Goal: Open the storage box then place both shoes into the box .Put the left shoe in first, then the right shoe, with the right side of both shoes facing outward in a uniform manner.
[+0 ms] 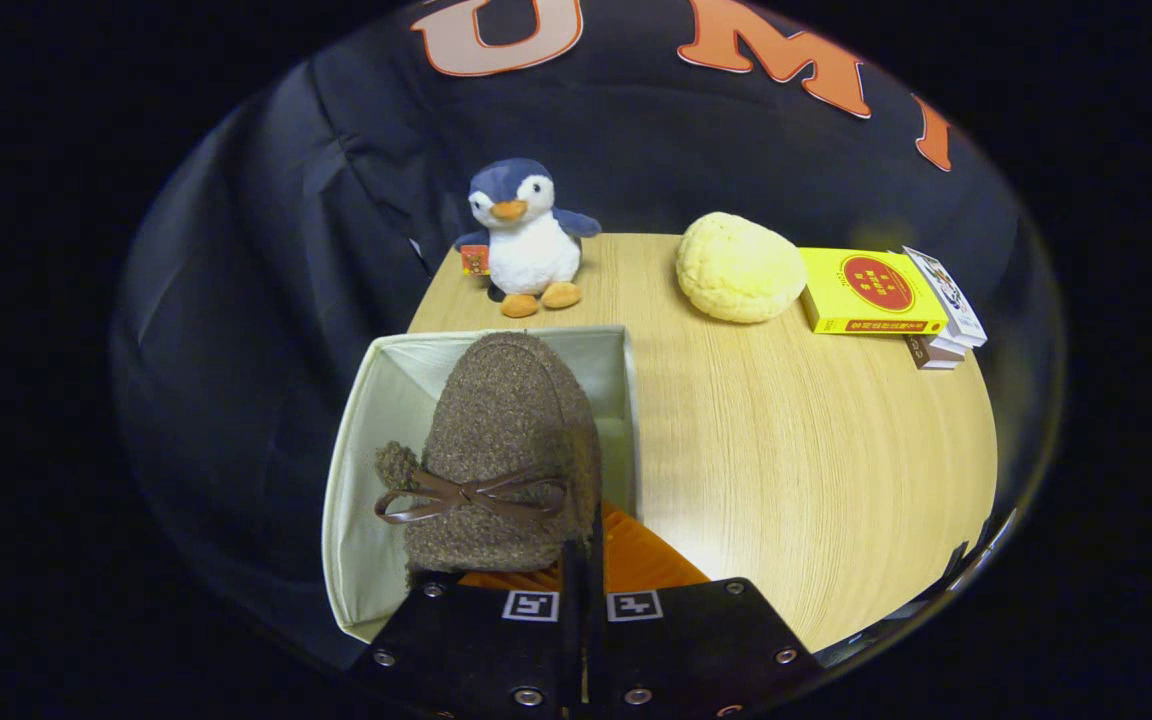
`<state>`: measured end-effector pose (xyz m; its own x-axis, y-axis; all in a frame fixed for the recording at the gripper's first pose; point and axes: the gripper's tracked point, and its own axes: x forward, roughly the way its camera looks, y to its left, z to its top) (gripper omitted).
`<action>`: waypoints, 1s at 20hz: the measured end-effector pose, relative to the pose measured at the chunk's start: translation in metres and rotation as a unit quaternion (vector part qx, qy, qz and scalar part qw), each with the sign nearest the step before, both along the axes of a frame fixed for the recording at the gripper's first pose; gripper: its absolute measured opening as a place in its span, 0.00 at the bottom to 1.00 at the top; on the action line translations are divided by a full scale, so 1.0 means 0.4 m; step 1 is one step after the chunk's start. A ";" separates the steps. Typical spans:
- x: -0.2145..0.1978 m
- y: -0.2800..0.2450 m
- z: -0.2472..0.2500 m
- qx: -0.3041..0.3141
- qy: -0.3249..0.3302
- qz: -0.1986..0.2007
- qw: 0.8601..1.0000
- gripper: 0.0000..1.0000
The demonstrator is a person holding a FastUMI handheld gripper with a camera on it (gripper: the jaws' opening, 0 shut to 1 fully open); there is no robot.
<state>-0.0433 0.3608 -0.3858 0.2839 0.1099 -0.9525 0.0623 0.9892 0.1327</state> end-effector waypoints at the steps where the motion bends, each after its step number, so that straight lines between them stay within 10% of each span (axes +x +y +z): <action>1: 0.005 0.014 -0.006 0.006 -0.002 -0.004 1.000 0.07; 9: -0.016 -0.001 0.091 0.023 -0.024 -0.009 0.999 0.49; 20: 0.052 -0.337 0.406 0.010 -0.223 0.008 0.975 0.76</action>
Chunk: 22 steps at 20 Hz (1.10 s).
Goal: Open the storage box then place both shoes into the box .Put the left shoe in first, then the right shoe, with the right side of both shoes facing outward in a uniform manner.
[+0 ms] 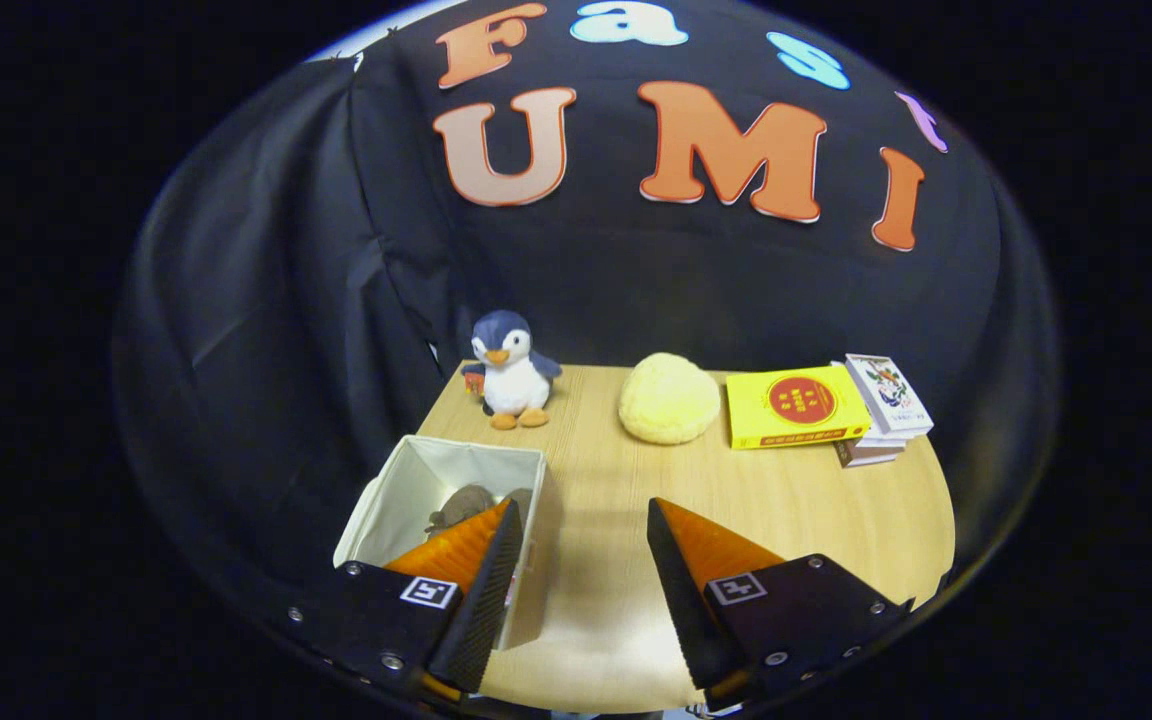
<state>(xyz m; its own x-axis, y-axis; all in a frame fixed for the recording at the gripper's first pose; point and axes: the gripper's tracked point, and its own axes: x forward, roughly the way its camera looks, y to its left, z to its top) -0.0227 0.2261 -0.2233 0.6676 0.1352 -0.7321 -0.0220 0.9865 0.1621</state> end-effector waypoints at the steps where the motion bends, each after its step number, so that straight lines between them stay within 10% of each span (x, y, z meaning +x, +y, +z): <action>1: 0.000 -0.042 0.019 0.002 -0.014 -0.002 1.000 0.80; 22: -0.108 -0.808 0.365 -0.035 -0.320 -0.084 0.943 0.97</action>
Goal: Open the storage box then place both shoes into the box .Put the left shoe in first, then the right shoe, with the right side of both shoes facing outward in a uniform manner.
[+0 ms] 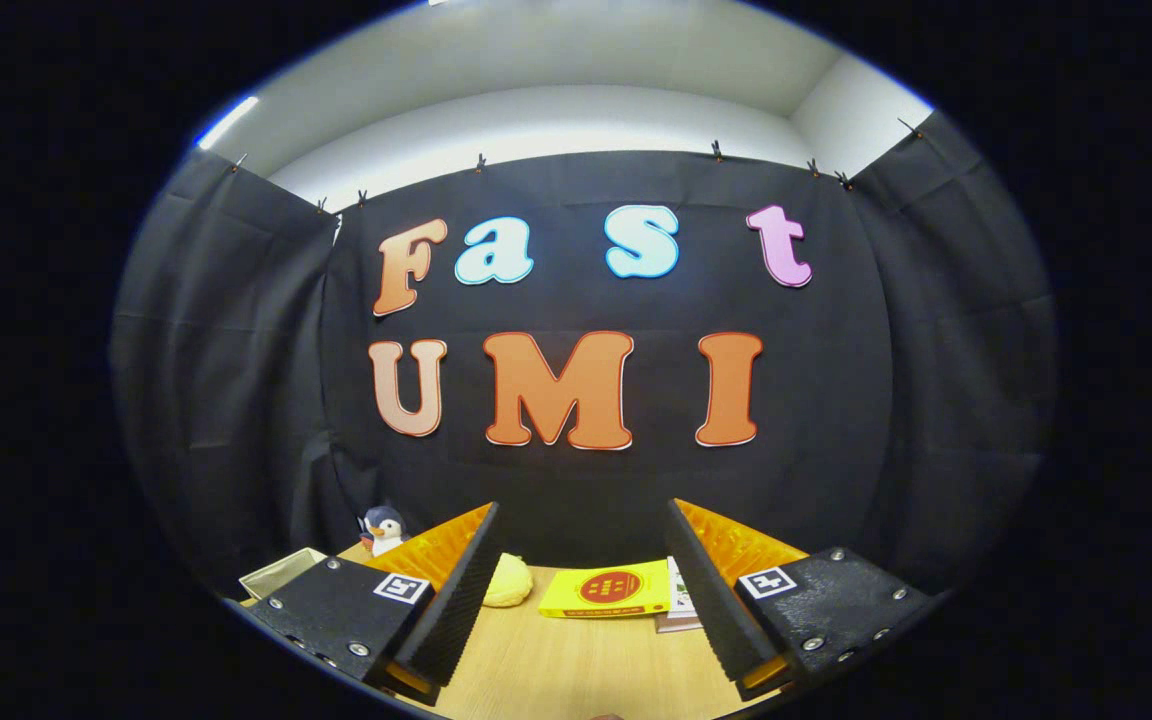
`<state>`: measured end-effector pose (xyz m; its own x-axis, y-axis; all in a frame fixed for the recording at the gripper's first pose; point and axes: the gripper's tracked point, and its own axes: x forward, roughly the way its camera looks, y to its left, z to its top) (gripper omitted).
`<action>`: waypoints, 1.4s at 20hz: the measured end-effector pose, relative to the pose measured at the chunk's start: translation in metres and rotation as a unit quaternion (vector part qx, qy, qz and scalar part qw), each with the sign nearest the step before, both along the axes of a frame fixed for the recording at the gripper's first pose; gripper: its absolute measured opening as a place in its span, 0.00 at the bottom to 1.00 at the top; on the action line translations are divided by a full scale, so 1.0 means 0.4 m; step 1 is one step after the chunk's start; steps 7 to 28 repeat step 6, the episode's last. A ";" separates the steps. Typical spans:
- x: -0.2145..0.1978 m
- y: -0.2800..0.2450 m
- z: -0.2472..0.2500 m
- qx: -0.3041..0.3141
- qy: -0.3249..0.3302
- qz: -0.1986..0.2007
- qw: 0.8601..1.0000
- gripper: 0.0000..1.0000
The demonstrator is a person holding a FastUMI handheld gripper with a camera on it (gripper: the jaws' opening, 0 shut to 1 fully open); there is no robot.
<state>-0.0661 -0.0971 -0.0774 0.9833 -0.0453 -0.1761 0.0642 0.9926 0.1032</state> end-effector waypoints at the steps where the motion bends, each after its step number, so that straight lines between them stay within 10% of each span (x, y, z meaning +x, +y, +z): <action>1: -0.009 -0.008 0.009 0.000 -0.004 0.000 1.000 0.97; 28: -0.034 -0.032 0.046 -0.001 -0.051 0.003 0.999 0.97</action>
